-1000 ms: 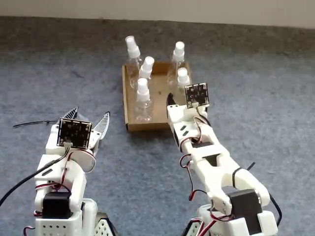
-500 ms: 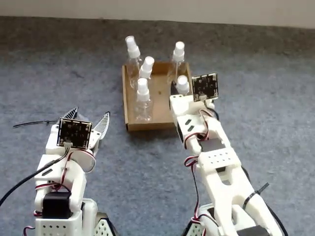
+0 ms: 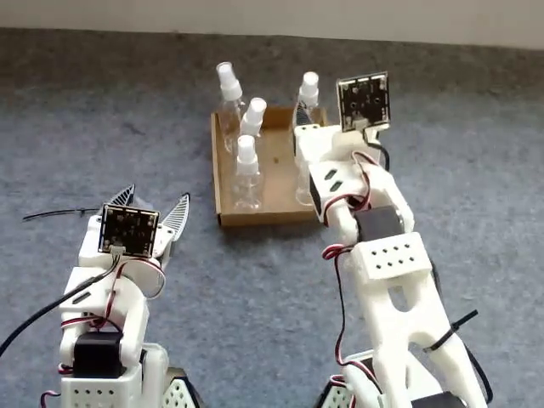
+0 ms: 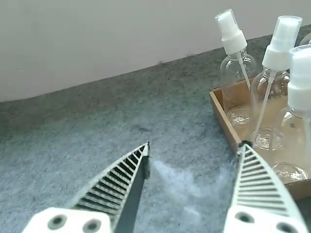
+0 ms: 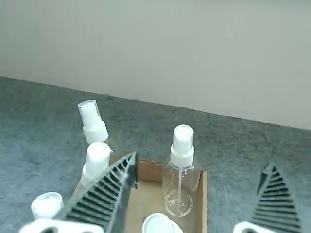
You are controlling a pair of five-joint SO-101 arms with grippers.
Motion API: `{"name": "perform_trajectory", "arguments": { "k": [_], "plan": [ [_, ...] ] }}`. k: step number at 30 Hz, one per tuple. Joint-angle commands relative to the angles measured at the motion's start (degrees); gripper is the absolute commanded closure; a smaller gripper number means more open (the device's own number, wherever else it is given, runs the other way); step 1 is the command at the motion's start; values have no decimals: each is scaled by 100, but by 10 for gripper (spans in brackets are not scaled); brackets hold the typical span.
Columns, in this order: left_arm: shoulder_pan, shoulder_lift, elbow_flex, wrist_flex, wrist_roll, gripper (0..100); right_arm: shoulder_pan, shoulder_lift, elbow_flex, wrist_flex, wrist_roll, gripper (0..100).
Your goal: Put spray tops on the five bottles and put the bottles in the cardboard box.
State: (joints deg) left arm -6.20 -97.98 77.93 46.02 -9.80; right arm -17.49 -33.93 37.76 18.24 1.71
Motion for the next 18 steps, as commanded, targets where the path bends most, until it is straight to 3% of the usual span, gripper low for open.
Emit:
{"name": "perform_trajectory", "arguments": {
  "k": [1,5,10,14,18],
  "plan": [
    [40,-48,-57,-123,-26,742,40,-224,-655,699,35,677],
    [22,-101,-92,-123,-26,742,40,-673,-857,1508,35,693],
    [13,-110,-57,-114,-26,742,75,-1956,-725,2167,70,858],
    [-198,-110,-57,-114,-26,742,75,-2967,136,2712,79,950],
    [-734,-189,-75,-114,-26,742,84,-4057,1341,2897,88,955]
  ]
}}
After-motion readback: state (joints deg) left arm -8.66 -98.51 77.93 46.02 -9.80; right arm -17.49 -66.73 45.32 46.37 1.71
